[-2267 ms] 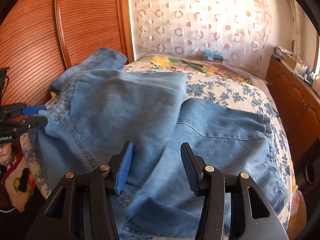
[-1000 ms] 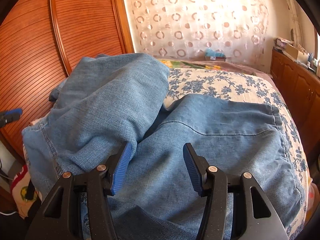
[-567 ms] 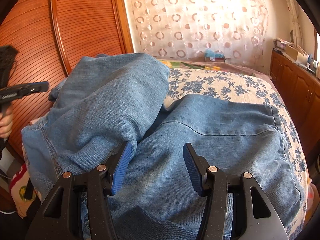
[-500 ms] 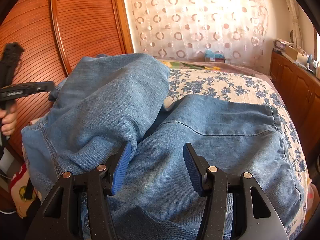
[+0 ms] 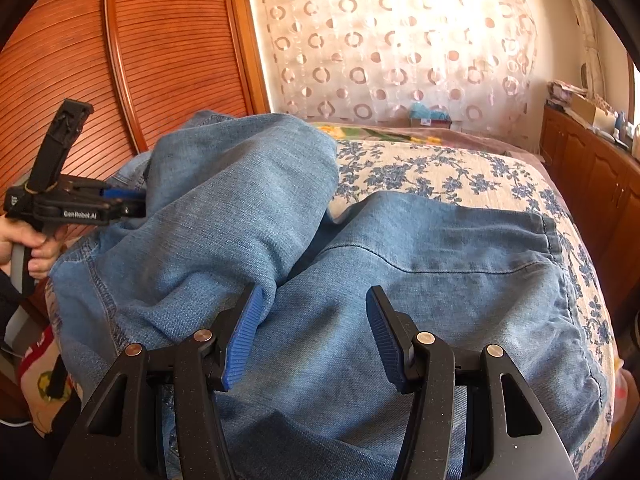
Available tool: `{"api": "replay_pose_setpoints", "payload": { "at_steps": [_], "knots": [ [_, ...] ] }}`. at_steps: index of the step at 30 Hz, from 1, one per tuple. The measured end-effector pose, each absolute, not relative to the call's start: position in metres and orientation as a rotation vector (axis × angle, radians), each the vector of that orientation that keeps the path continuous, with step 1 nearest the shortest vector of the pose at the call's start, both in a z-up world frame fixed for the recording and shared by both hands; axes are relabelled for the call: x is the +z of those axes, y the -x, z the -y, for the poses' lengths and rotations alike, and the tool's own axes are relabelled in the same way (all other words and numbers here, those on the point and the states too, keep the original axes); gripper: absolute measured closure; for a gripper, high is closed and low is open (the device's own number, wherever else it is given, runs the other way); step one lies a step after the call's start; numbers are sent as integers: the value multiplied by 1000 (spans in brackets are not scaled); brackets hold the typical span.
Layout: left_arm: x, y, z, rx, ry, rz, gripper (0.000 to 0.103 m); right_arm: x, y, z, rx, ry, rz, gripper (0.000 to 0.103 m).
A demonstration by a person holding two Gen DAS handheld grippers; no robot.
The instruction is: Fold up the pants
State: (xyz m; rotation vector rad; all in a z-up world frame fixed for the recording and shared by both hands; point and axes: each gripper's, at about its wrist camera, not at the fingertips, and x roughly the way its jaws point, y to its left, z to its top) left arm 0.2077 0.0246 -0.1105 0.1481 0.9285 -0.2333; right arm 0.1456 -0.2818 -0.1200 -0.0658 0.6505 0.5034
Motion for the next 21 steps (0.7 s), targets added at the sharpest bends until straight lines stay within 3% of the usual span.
{"api": "replay_pose_setpoints", "payload": {
  "at_steps": [10,17,21],
  "knots": [
    [-120,-202,-24,-245,-149,-935,65,-121,-145,282,505,65,-652,48],
    [-119,-186,-27,-284,-126,-905,86,-121,-145,281,504,64,-652,48],
    [-104,-168,-27,-277,-130,-844,88,-121,-145,282,504,64,-652,48]
  ]
}}
